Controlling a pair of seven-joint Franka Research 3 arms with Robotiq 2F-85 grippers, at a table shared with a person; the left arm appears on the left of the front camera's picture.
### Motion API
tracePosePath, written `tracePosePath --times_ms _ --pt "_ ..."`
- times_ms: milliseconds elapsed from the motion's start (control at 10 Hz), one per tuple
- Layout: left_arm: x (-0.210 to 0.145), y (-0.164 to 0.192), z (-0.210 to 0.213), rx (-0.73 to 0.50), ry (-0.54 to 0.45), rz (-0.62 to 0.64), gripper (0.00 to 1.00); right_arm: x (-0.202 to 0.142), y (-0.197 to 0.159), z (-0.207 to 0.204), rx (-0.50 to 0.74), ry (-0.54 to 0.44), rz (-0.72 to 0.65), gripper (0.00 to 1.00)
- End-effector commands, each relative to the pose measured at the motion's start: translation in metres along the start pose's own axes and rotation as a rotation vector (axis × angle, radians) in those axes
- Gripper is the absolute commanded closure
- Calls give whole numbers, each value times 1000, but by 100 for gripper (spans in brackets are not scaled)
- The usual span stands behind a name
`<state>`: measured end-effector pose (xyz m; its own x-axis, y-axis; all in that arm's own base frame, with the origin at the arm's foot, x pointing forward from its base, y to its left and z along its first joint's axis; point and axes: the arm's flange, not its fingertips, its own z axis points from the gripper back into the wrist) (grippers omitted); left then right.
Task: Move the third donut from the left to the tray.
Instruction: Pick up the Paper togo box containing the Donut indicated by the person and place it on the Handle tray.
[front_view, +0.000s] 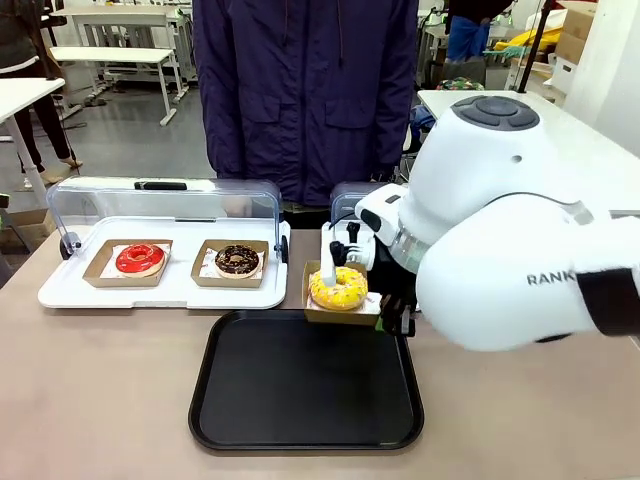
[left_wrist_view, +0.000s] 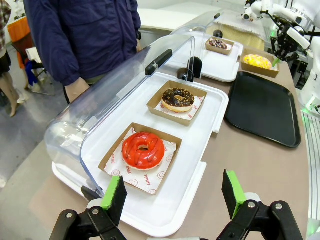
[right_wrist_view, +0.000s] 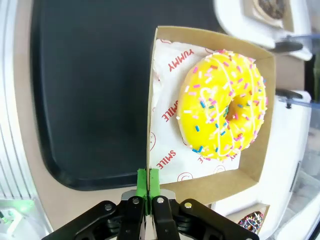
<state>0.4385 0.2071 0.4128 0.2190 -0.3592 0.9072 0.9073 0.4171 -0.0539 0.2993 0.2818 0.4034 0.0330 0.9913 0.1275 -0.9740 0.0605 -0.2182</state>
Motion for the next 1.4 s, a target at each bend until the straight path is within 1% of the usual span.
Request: tracePosePath --times_ms 0,300,700,1000,1300 --pt "3 -1 1 -6 10 5 0 0 20 1 22 0 -10 98" --pt "3 -1 1 -6 10 5 0 13 43 -15 61 -5 5 98" --pt "3 -1 1 -6 10 5 0 19 49 -39 125 -9 22 98" --pt "3 -1 1 -6 10 5 0 18 54 -52 141 -22 27 98" --pt "3 -1 1 -6 10 5 0 20 58 -64 157 -12 39 98"
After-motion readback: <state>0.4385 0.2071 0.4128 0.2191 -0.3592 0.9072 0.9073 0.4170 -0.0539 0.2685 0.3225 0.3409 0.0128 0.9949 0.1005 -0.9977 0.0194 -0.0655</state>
